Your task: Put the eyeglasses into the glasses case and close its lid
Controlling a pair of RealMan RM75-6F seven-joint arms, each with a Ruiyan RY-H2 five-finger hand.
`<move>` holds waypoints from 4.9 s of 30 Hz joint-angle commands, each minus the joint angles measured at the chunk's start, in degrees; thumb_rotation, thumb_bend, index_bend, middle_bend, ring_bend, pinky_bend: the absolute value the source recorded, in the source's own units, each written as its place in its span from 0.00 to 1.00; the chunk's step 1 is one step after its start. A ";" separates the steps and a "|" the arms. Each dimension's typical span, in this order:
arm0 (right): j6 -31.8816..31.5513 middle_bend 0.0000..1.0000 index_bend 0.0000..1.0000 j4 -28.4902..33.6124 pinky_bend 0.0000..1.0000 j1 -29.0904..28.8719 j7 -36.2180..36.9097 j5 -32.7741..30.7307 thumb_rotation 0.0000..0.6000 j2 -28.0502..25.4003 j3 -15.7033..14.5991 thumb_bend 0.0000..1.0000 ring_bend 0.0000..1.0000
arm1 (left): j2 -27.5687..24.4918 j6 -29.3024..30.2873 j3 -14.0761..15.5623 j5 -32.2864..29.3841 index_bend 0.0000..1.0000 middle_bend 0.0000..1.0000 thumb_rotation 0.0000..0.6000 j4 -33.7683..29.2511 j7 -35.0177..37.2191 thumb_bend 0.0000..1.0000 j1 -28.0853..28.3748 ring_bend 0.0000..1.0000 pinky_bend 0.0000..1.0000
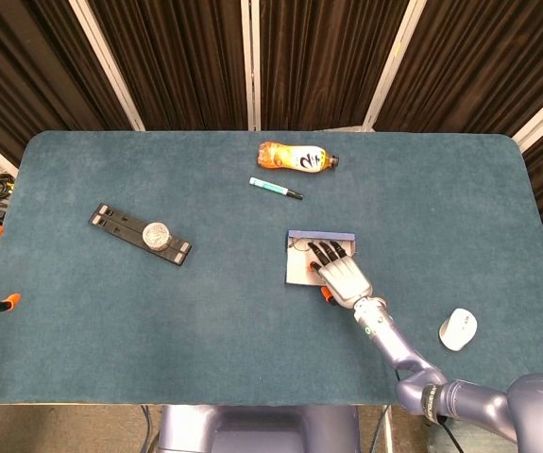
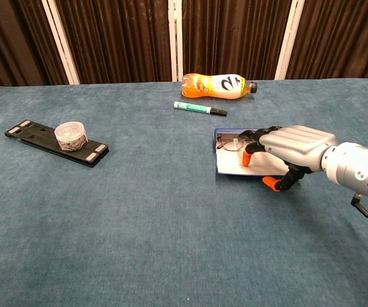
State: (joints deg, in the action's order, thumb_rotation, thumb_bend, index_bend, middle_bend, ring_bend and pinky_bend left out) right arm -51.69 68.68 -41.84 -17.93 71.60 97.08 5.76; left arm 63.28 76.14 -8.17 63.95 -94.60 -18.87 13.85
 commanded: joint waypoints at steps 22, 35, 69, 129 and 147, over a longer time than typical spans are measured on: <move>-1.70 0.00 0.55 -2.37 0.00 -0.20 3.44 1.55 1.00 0.35 2.22 0.41 0.00 | 0.06 -0.28 -0.02 -0.24 0.00 0.00 1.00 0.03 0.02 0.00 0.15 0.00 0.00; -4.15 0.01 0.64 6.19 0.00 2.16 3.80 7.04 1.00 -6.87 -1.75 0.43 0.00 | -0.18 0.35 0.24 0.60 0.00 0.00 1.00 -0.88 0.06 0.00 -0.10 0.00 0.00; 1.63 0.00 0.60 19.49 0.00 -0.32 -12.45 6.90 1.00 -13.77 -3.45 0.45 0.00 | -1.05 -0.31 0.36 0.58 0.00 0.00 1.00 -1.30 1.14 0.00 -0.17 0.00 0.00; 4.92 0.19 0.30 12.31 0.00 -2.09 -6.92 4.82 1.00 -9.25 -4.09 0.16 0.03 | 0.07 -1.30 0.11 -1.71 0.00 0.00 1.00 0.07 -1.05 0.00 0.67 0.00 0.00; 4.35 0.12 0.24 11.79 0.00 -1.63 -4.74 6.60 1.00 -9.59 -4.91 0.21 0.05 | 0.04 -1.06 0.23 -1.60 0.00 0.00 1.00 -0.26 -1.15 0.00 0.66 0.00 0.00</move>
State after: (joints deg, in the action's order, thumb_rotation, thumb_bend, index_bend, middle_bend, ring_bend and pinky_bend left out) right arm -48.14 79.91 -43.44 -22.05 78.96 88.04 1.08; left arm 63.35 75.04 -7.93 62.32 -94.83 -20.06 14.54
